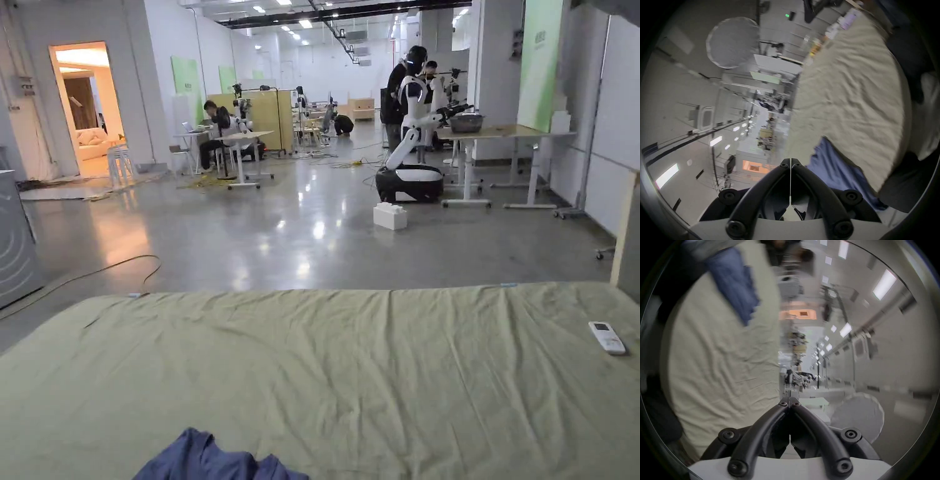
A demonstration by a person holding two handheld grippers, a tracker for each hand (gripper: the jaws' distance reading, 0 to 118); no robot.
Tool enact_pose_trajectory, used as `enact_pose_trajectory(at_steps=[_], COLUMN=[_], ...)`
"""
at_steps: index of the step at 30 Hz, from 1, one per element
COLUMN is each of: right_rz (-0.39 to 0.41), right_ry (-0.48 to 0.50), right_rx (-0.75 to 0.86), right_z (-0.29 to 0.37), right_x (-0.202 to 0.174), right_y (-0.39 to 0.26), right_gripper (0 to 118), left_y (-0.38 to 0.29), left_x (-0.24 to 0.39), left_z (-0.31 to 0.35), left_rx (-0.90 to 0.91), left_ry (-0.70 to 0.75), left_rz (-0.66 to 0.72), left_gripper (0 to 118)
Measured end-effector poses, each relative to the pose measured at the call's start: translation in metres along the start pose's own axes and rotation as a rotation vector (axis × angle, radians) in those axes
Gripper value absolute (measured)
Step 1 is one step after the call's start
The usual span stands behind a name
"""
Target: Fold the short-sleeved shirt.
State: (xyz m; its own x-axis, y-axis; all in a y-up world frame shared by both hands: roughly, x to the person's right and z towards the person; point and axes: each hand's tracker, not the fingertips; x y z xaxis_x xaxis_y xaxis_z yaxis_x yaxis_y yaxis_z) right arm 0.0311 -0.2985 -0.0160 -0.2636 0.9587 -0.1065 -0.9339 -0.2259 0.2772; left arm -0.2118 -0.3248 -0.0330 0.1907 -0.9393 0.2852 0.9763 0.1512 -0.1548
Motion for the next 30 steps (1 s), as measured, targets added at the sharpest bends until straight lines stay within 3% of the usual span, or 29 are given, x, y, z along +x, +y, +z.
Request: enact_pose_trajectory(at_steps=[2,5,7,9,11,12,13,14,16,17,19,21,23,30], right_rz=[-0.022,-0.025,-0.179,-0.434,-0.800,-0.935,-1.120,-1.329,-1.701,-1.867,-2.130,-1.912,-1.849,-1.862], right_ry=[0.036,0.018,-0.065,-0.134,-0.222,-0.247,-0.273,-0.295,-0.343,-0.303,-0.093,-0.210,-0.229,-0.222], right_rx=[0.035,0.028,-0.032,-0.093,-0.135,-0.139,-0.146,-0.144,-0.106,-0.090,-0.205,-0.134,-0.158,-0.109], right_z=[0.000,-0.006,-0.012,-0.017,-0.011,-0.007,-0.002,0.006,0.021,0.024,0.024,0.025,0.027,0.028], right_x=[-0.036,-0.039,-0.015,0.022,0.062,0.071,0.079,0.077,0.056,0.043,0.018,0.027,0.030,0.041], right_y=[-0.020,-0.028,-0.039,-0.049,-0.074,-0.080,-0.088,-0.101,-0.121,-0.125,-0.131,-0.127,-0.125,-0.117], right_gripper=[0,0,0,0,0,0,0,0,0,0,0,0,0,0], left_y=[-0.004,-0.002,0.002,0.004,-0.006,-0.011,-0.019,-0.028,-0.041,-0.044,-0.041,-0.042,-0.035,-0.030], left_x=[0.006,-0.010,-0.046,-0.088,-0.131,-0.139,-0.141,-0.139,-0.119,-0.110,-0.103,-0.105,-0.109,-0.114], left_z=[0.001,0.009,0.020,0.034,0.051,0.058,0.065,0.071,0.077,0.077,0.078,0.079,0.080,0.079], left_rx=[0.000,0.025,0.087,0.109,0.184,0.202,0.227,0.248,0.269,0.238,0.197,0.220,0.208,0.249], left_ry=[-0.022,-0.003,0.050,0.121,0.167,0.184,0.210,0.260,0.309,0.292,0.252,0.204,0.235,0.207], left_rz=[0.044,0.067,0.273,0.565,0.911,1.022,1.173,1.291,1.398,1.414,1.410,1.384,1.366,1.362], left_gripper=[0,0,0,0,0,0,0,0,0,0,0,0,0,0])
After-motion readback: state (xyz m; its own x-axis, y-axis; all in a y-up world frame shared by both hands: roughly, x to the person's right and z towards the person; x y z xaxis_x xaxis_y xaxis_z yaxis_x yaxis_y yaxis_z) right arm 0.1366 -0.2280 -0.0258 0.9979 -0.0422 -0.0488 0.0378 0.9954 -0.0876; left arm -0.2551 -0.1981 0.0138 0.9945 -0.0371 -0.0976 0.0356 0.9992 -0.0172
